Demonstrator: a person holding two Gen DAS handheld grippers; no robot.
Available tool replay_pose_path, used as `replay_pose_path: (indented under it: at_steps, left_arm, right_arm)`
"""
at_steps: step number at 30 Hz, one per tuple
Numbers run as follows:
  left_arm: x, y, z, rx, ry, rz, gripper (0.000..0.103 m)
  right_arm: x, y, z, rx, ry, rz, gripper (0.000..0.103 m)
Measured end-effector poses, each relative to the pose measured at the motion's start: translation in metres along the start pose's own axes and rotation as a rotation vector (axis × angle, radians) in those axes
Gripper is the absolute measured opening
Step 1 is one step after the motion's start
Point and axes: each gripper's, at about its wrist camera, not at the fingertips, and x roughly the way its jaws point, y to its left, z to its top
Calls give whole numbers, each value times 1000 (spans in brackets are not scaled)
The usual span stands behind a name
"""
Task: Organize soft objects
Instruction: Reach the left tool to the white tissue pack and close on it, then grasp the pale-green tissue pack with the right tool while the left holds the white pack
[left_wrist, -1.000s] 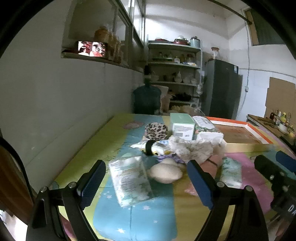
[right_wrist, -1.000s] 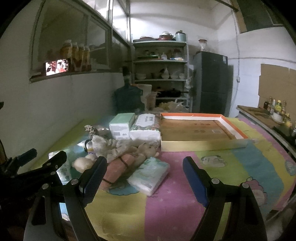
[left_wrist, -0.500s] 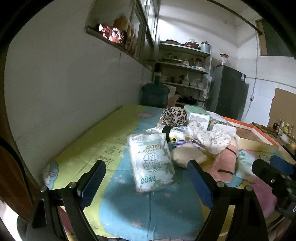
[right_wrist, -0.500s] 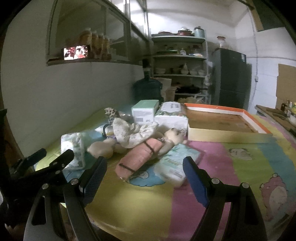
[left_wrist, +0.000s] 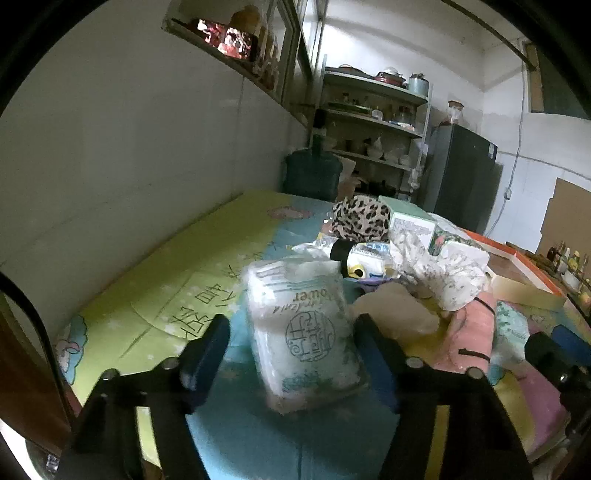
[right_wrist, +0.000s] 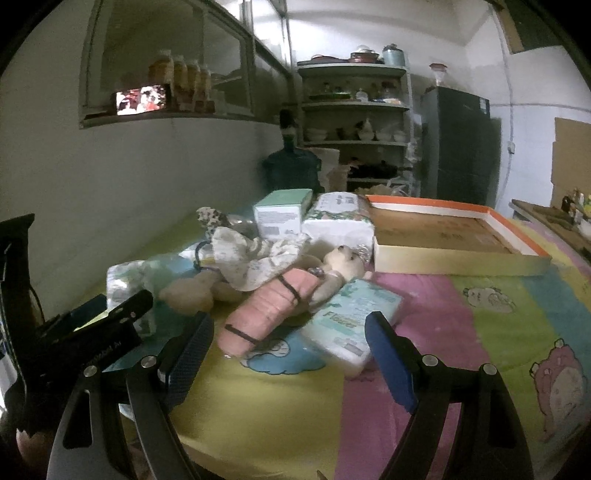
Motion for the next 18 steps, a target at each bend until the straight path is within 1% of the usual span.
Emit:
replay_pose_path:
  at_steps: [3,8,14,18]
  left_arm:
    - [1,-2,-1,9,-4,-4,55]
    - [-1,-2,-2,26,-18,-11,46]
    - [-10,2,2,20,-55,-9,43]
    - [-15,3,7,19,-64,-17,43]
  right_arm:
    - [3,-7,-1,18,7,-23,85]
    - [8,-23,-3,74,27,-52,85]
    - [20,-35,-4,131,71,-108,85]
    - [28,-39,-5,166,103,-119,85]
